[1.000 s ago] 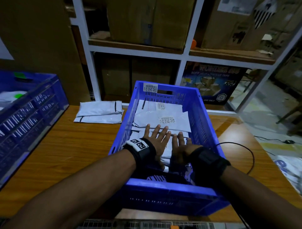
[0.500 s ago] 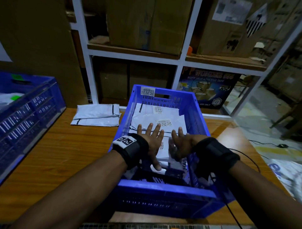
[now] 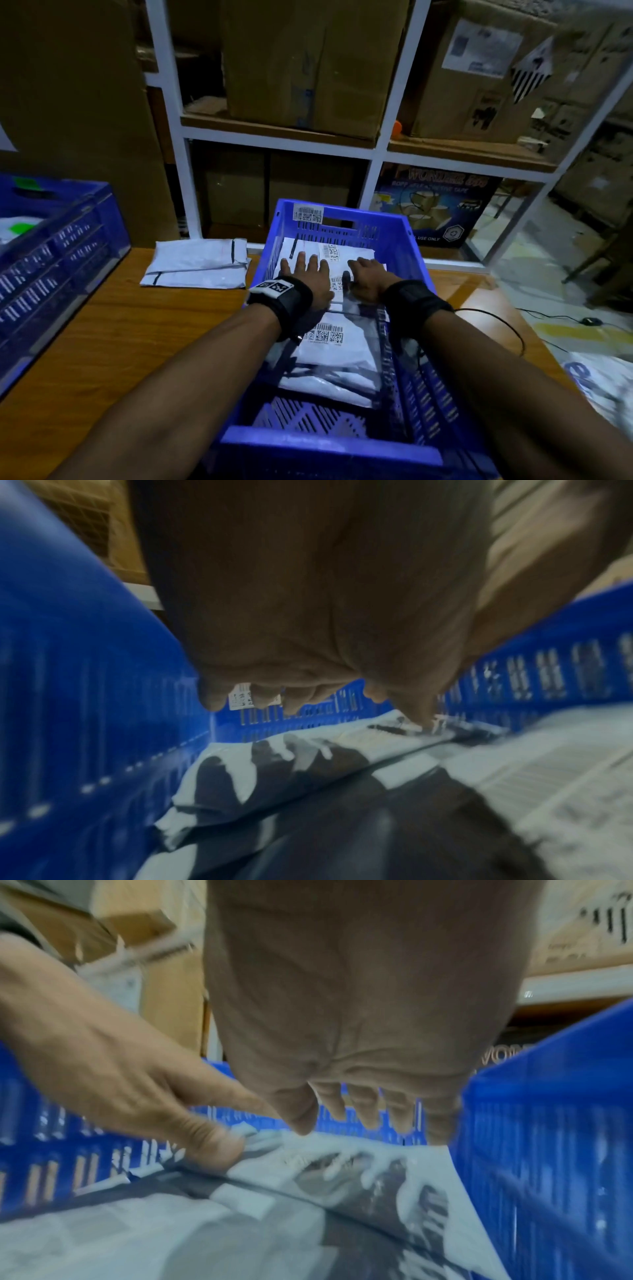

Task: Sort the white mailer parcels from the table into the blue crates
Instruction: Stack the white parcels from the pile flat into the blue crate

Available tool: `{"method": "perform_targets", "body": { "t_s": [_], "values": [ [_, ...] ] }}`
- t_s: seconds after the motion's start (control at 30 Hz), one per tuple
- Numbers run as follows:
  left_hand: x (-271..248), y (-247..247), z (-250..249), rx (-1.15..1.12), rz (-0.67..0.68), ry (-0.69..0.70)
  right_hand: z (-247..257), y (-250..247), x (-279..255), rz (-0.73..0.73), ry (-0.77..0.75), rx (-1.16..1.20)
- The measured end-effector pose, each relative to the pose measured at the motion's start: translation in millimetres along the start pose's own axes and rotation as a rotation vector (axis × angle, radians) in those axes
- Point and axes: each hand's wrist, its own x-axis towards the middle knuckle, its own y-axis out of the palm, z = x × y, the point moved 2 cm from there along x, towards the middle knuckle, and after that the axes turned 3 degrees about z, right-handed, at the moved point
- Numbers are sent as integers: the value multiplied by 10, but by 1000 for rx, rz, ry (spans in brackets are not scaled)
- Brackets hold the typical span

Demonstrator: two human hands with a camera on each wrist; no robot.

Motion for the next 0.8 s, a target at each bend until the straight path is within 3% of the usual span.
{"method": "perform_targets", "body": {
  "t_s": [0.17,0.47,0.8],
  "values": [
    [55,15,-37,34,-26,24,-16,76,64,79,36,-84],
    [61,126,-3,55,72,15,-56,150,31,112,11,-64],
    [33,100,-3,81,125,-25,30,168,-2,126,-128,8]
  ]
}}
